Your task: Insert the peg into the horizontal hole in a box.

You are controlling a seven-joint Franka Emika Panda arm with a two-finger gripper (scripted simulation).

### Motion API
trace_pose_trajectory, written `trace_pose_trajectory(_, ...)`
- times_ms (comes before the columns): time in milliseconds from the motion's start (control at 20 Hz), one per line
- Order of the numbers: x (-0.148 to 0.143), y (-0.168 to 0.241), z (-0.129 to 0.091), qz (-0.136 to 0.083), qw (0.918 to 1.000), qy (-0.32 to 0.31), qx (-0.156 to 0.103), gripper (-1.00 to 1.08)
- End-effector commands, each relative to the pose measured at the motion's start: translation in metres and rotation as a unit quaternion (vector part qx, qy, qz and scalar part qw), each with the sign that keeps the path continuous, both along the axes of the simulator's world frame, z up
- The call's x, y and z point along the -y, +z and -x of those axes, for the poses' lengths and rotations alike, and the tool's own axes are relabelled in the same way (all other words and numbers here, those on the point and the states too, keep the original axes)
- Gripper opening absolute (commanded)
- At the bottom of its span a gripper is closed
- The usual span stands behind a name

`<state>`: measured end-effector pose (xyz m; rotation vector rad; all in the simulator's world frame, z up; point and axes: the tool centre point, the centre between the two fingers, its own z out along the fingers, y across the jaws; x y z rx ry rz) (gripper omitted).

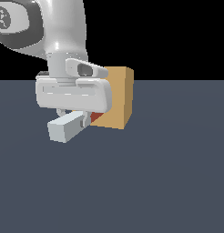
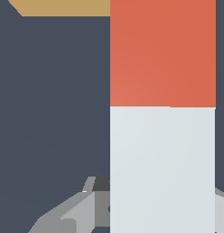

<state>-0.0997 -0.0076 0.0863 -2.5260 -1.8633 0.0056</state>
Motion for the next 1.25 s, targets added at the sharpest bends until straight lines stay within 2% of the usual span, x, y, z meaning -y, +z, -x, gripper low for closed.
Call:
trace_pose_trajectory(0, -0.003, 0.001, -0.002, 0.0, 1.0, 0.0, 0.002, -1.0)
trace_pose_trajectory(300, -0.027, 0.001, -0.009, 0.0, 1.0, 0.0, 0.002, -1.0)
trace_pose_trajectory(850, -0.108, 0.003, -0.033, 0.0, 1.0, 0.0, 0.003, -1.0)
trace_pose_trajectory(1200, -0.123, 0.003, -0.04, 0.0, 1.0, 0.0, 0.004, -1.0)
